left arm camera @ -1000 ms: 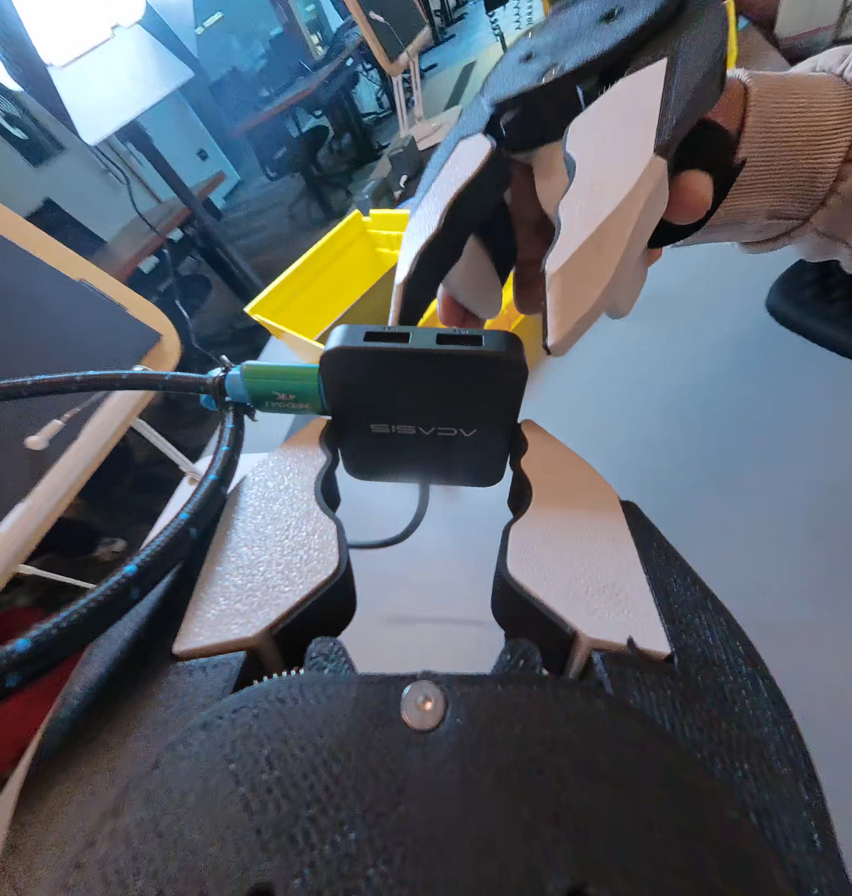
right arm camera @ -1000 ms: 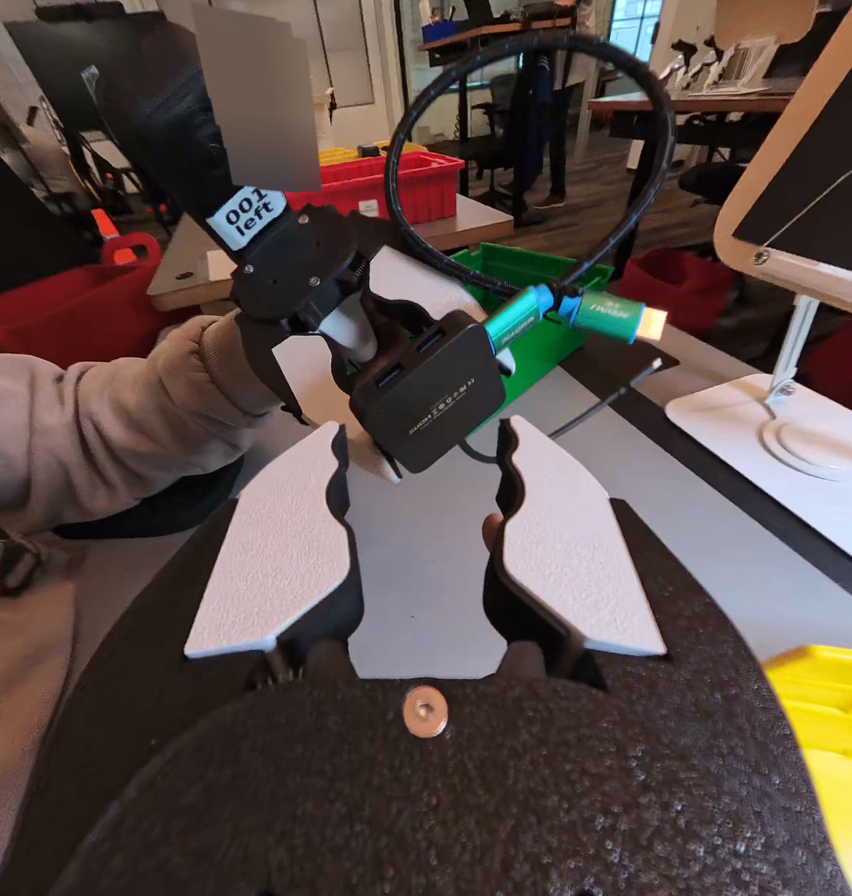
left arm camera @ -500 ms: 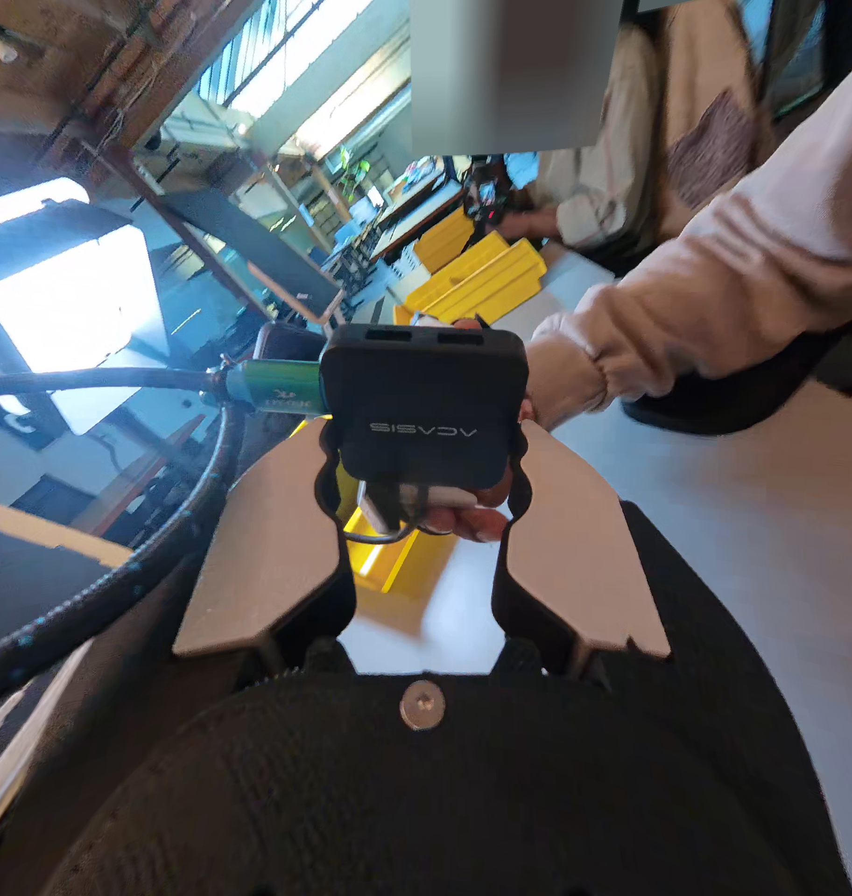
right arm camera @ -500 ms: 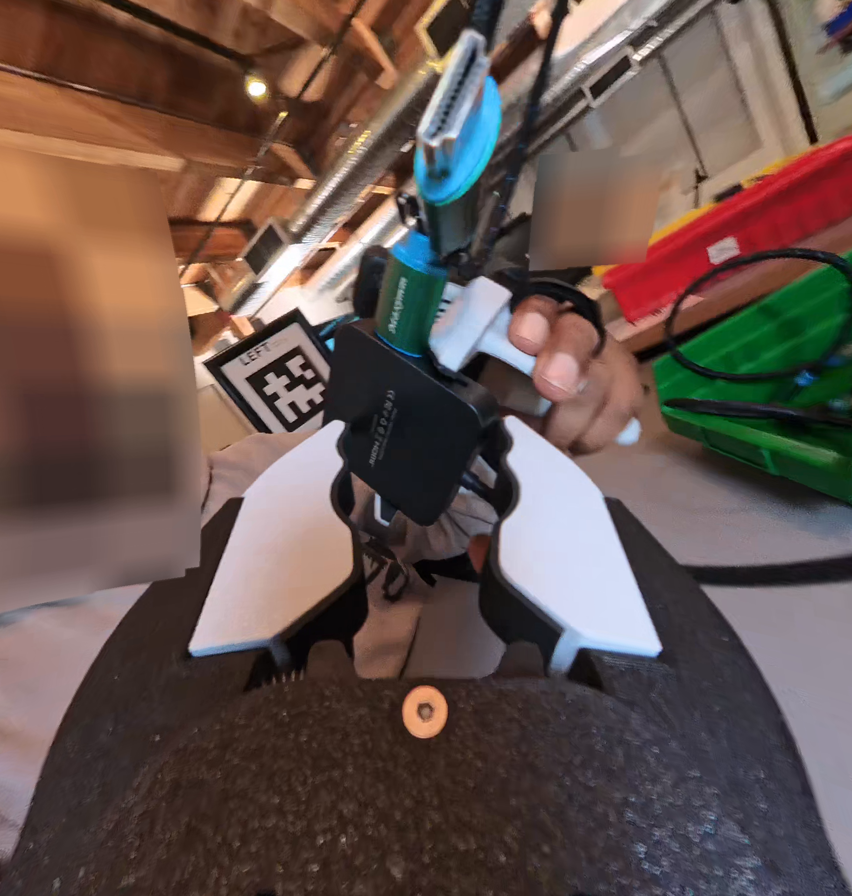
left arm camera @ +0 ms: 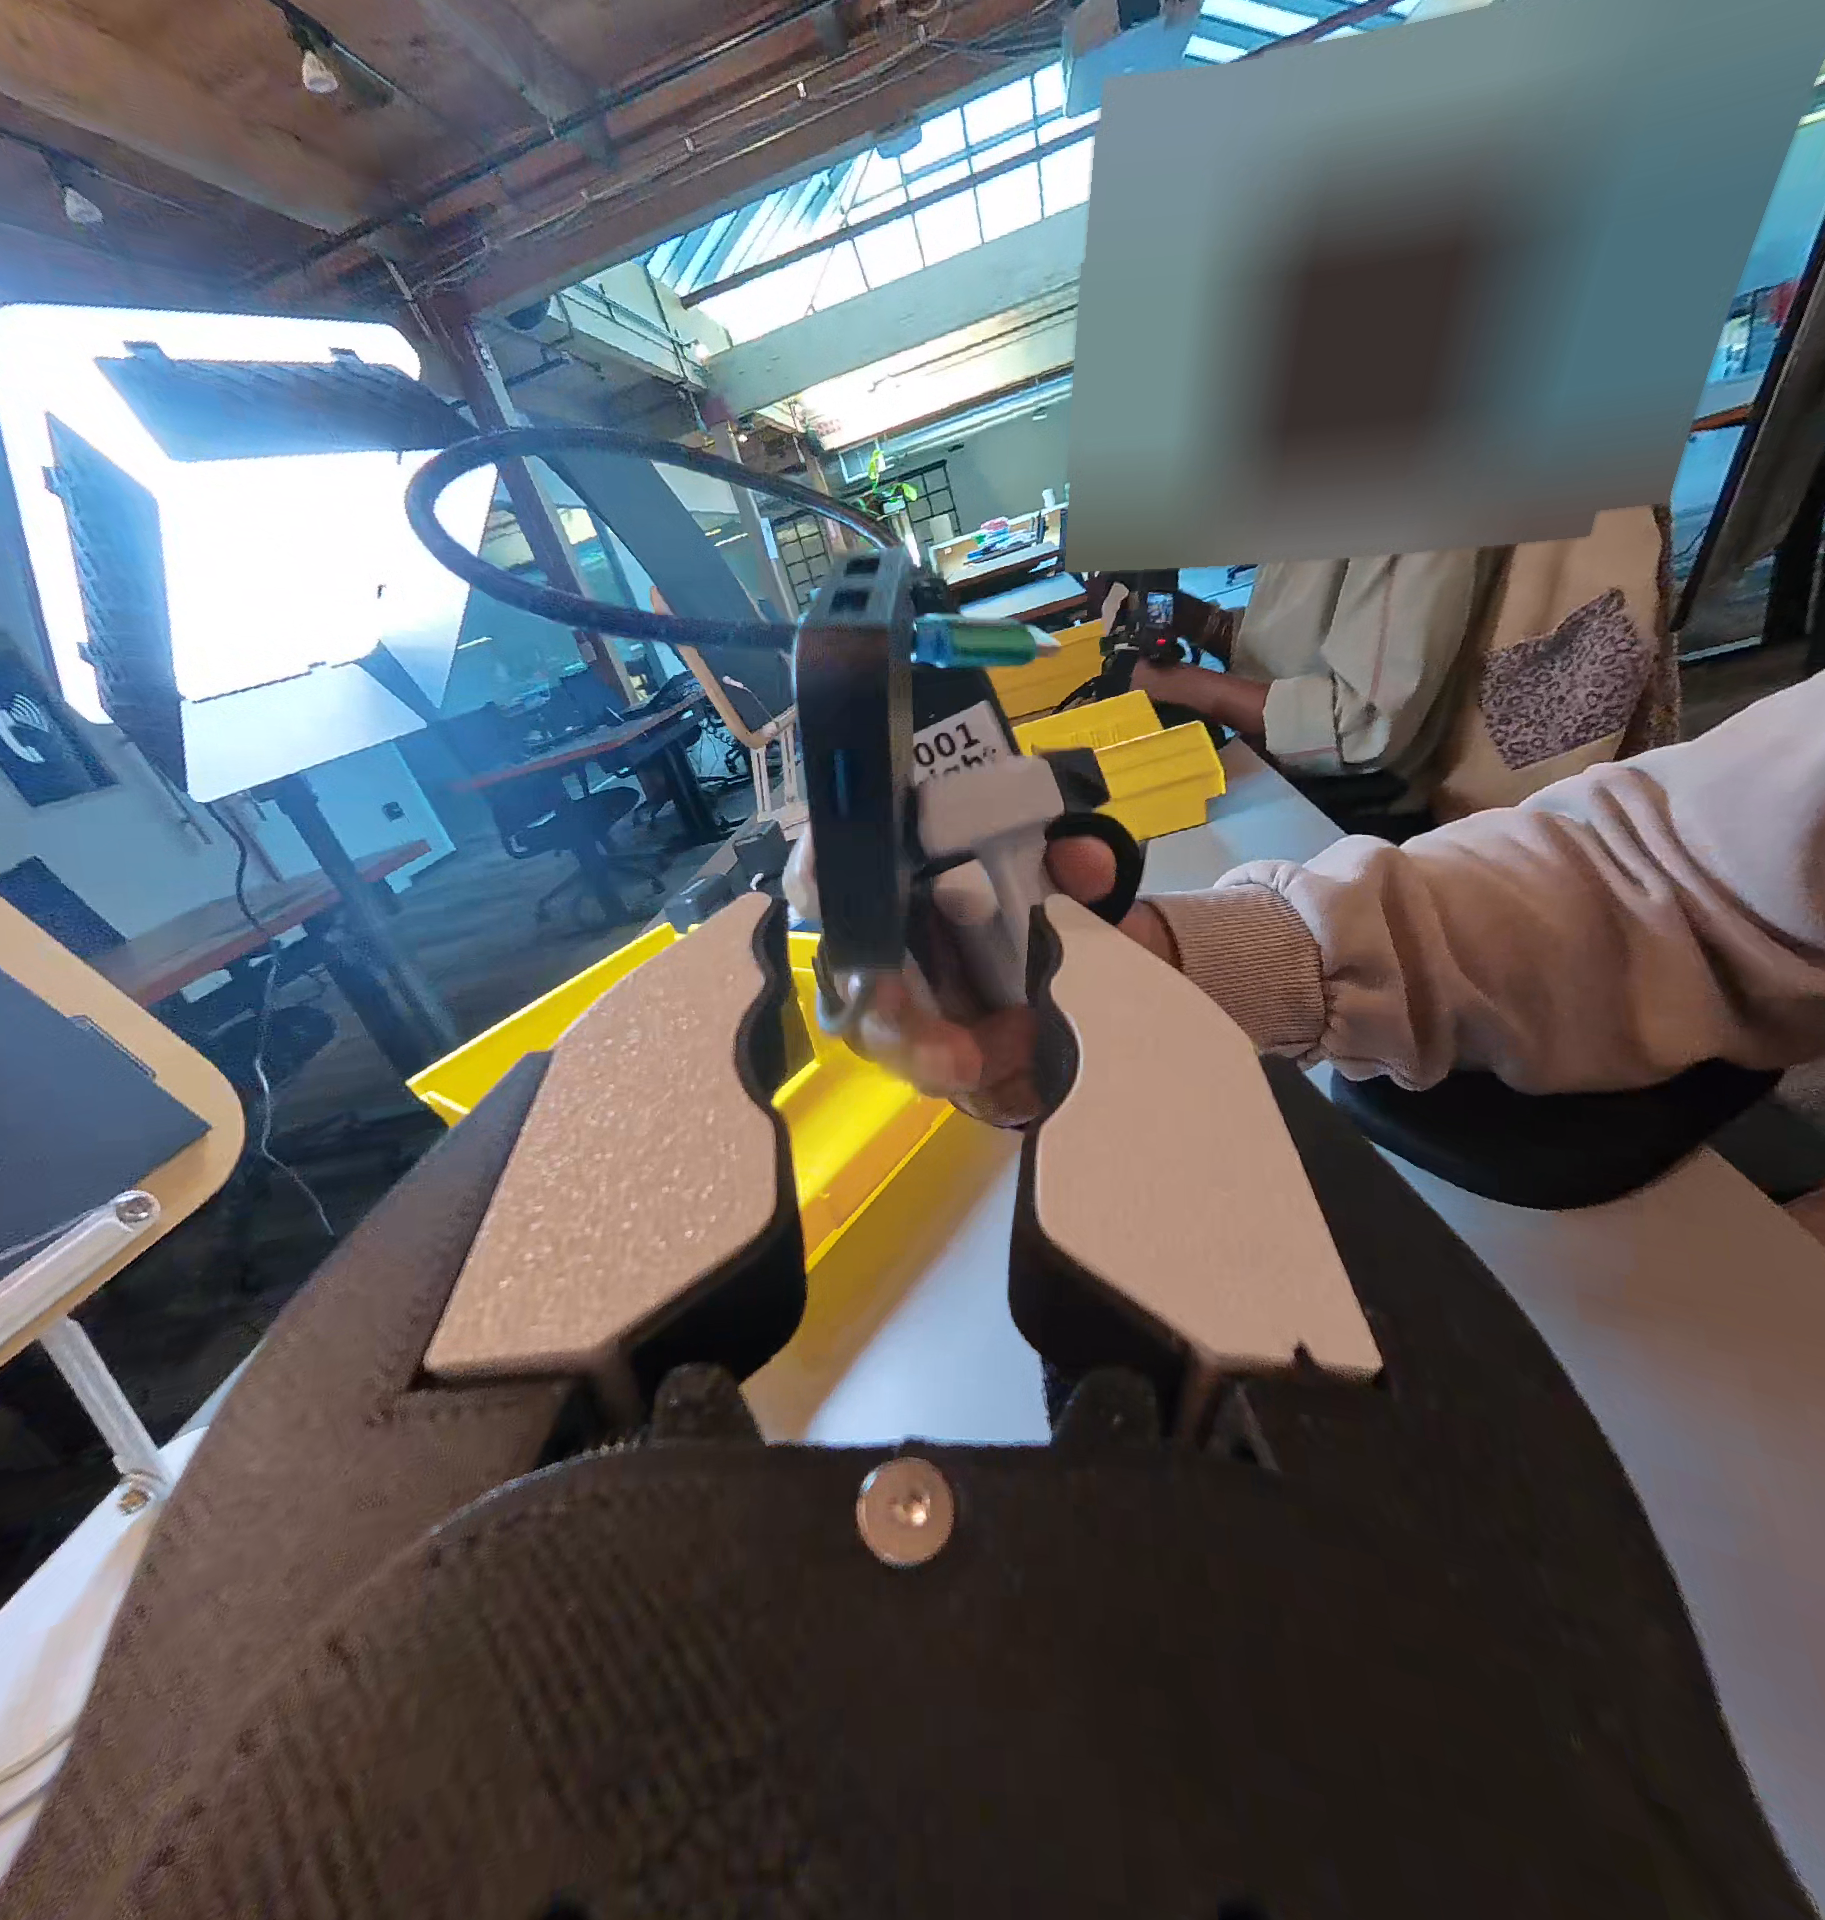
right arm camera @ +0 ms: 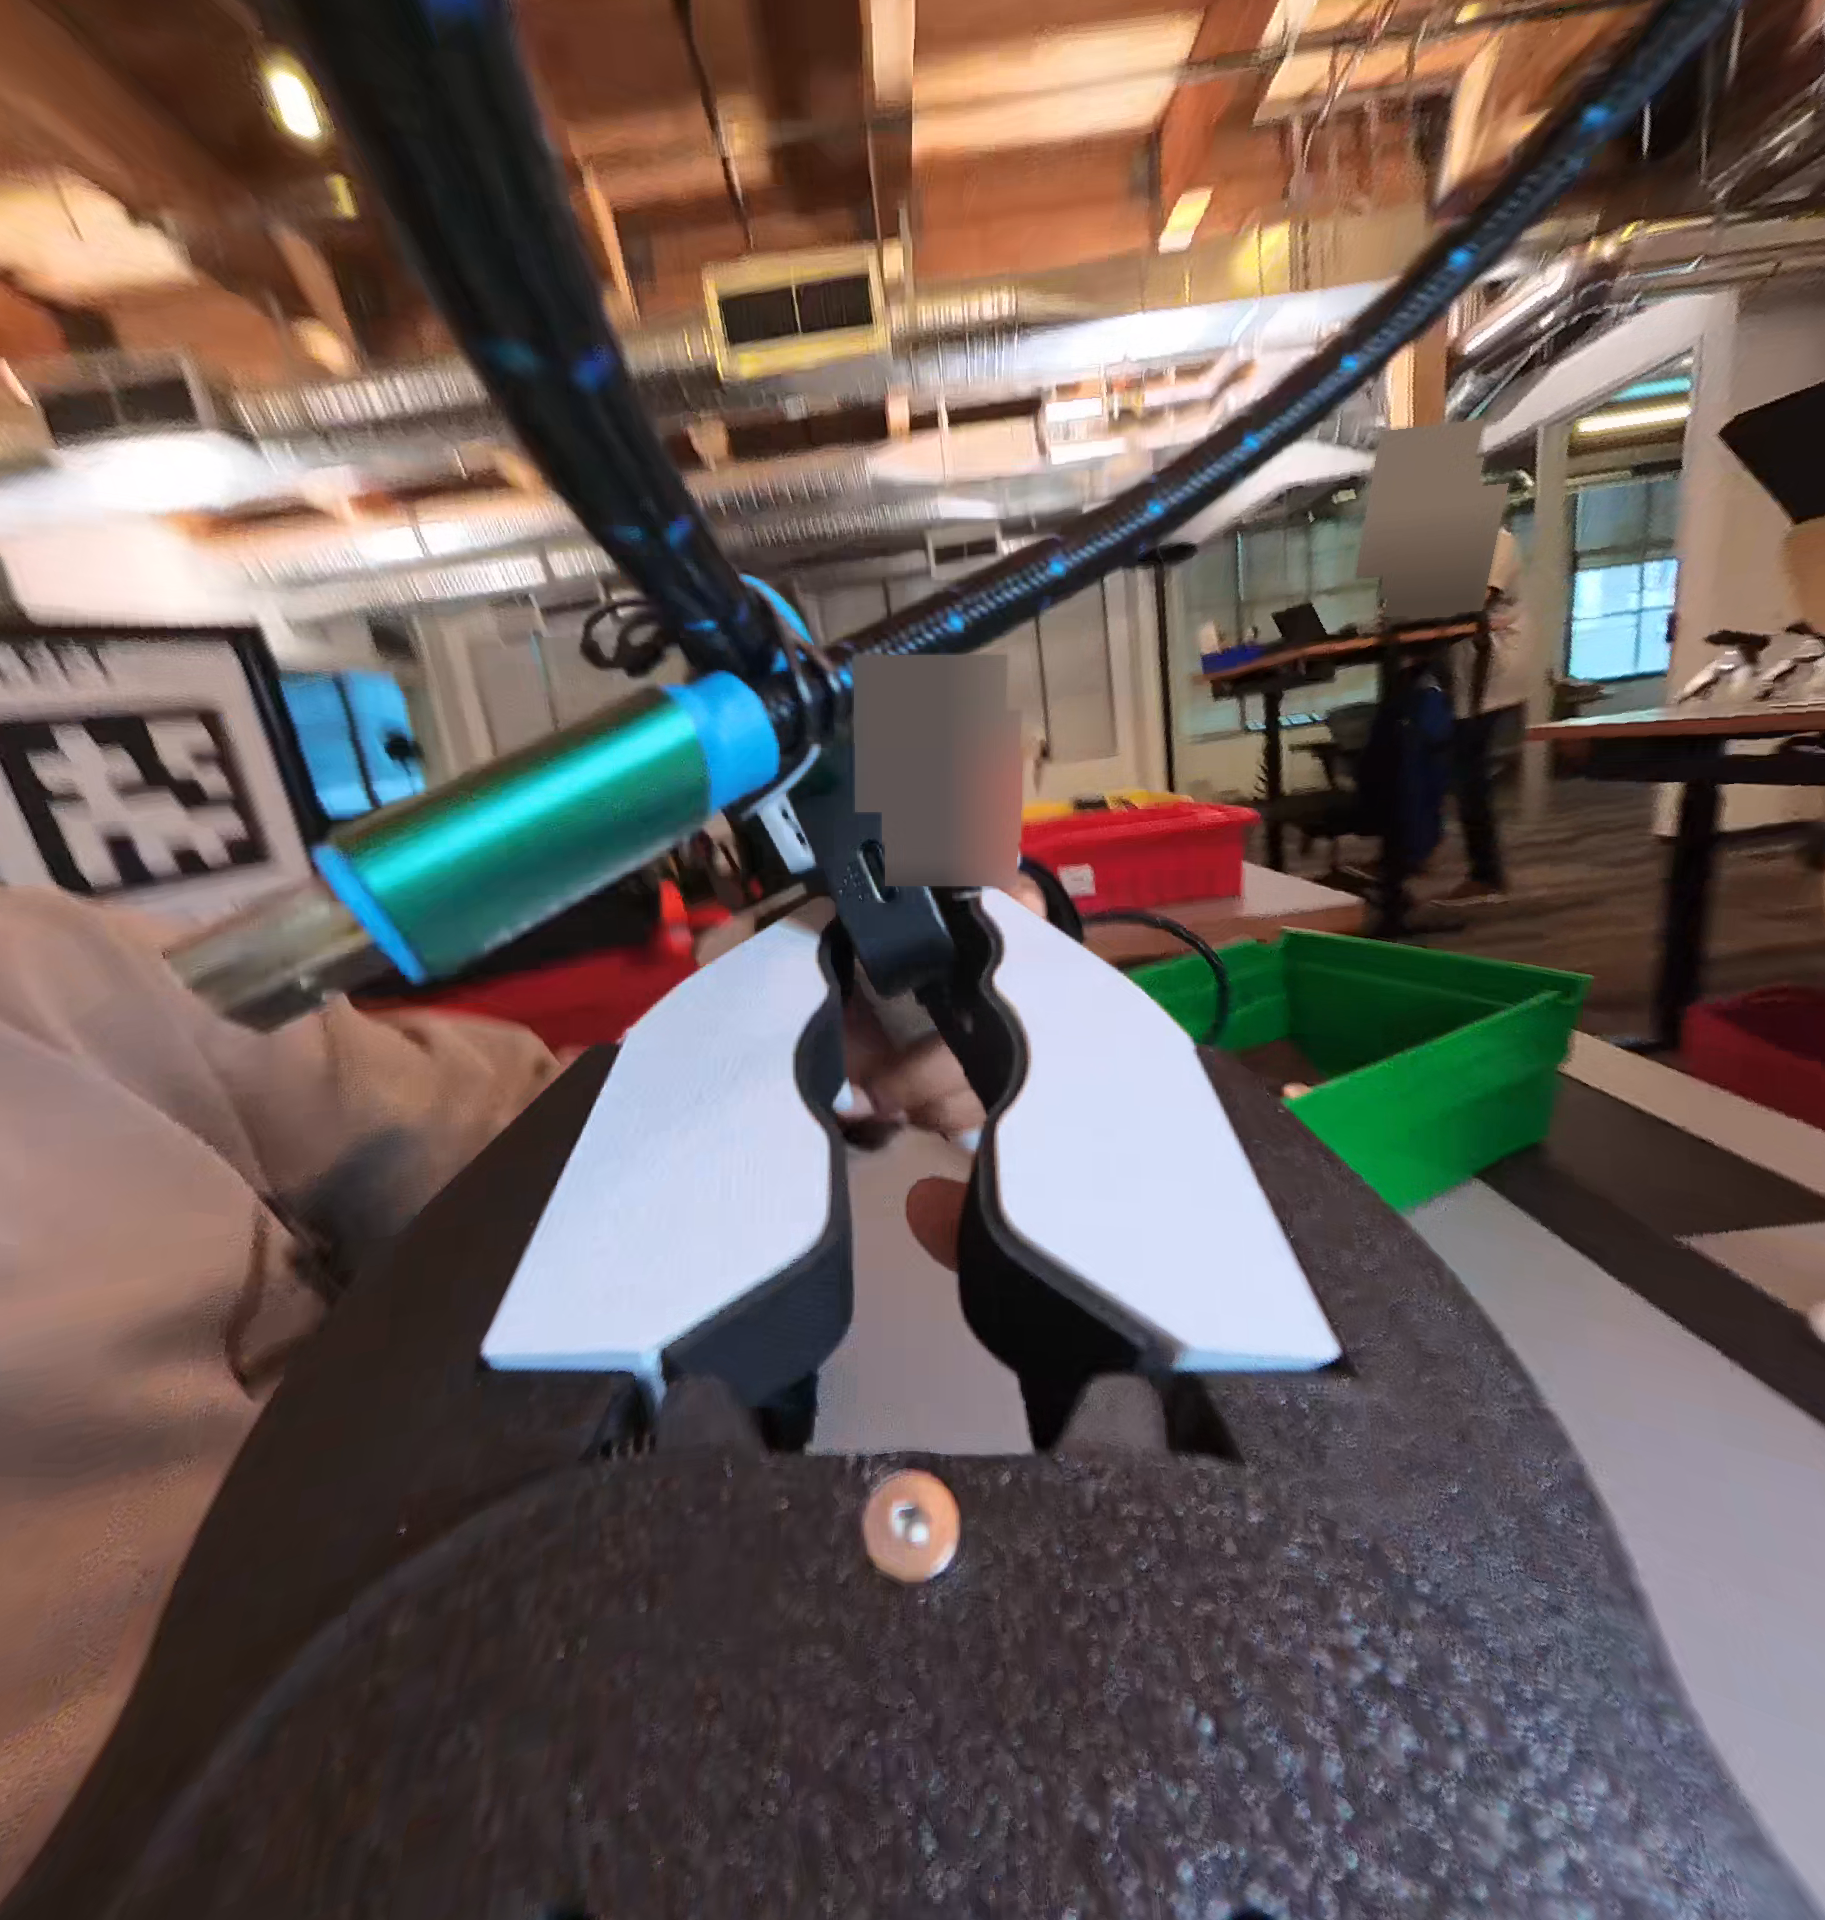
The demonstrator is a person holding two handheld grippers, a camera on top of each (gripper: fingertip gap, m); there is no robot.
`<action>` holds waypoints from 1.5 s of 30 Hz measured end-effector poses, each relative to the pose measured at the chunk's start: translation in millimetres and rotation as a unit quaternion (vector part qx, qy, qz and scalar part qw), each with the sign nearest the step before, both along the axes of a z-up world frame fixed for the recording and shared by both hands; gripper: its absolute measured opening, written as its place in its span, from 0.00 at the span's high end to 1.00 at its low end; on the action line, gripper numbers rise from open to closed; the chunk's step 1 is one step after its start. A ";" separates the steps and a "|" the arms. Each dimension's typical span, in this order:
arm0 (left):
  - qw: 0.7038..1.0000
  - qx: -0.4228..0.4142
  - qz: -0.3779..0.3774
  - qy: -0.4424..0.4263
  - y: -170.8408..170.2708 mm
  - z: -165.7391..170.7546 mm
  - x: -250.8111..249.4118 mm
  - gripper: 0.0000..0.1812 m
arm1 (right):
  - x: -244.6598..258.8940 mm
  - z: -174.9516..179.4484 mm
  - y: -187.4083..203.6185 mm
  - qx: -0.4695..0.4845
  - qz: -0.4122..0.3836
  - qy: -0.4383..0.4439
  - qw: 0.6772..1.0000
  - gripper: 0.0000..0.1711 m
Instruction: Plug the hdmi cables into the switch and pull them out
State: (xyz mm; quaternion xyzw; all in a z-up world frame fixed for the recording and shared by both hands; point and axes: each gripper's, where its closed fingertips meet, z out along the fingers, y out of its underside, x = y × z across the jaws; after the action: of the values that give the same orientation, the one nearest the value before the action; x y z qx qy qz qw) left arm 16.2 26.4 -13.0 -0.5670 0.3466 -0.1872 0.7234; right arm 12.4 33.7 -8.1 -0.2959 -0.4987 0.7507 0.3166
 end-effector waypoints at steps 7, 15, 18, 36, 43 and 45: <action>0.986 0.043 0.017 0.161 -11.9 -16.6 17.1 0.89 | -16.6 -45.8 -32.2 0.250 -0.064 -0.033 0.965 0.89; 0.938 0.064 0.168 0.297 -2.6 -13.6 -43.6 0.89 | 1.1 -86.4 47.4 0.324 -0.132 -0.184 0.918 0.87; 0.920 0.044 0.215 0.326 3.0 -18.6 -68.4 0.89 | 17.7 -65.9 90.5 0.307 -0.210 -0.174 0.912 0.87; 0.866 -0.080 0.194 0.453 30.7 -104.0 -45.2 0.89 | -34.7 -112.1 29.6 0.669 -0.262 -0.178 0.672 0.92; 0.864 -0.124 0.186 0.451 27.6 -110.7 -57.7 0.89 | -28.1 -103.8 20.5 0.631 -0.220 -0.181 0.721 0.93; 0.870 -0.137 0.174 0.440 26.4 -113.2 -53.5 0.89 | -23.7 -104.2 20.0 0.630 -0.205 -0.192 0.724 0.93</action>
State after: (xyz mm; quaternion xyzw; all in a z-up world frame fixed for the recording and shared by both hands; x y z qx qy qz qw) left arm -37.2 52.8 -126.1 -0.7353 0.4954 0.1646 0.4321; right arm -11.3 53.7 -112.3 -0.2610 -0.8342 0.1070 0.4738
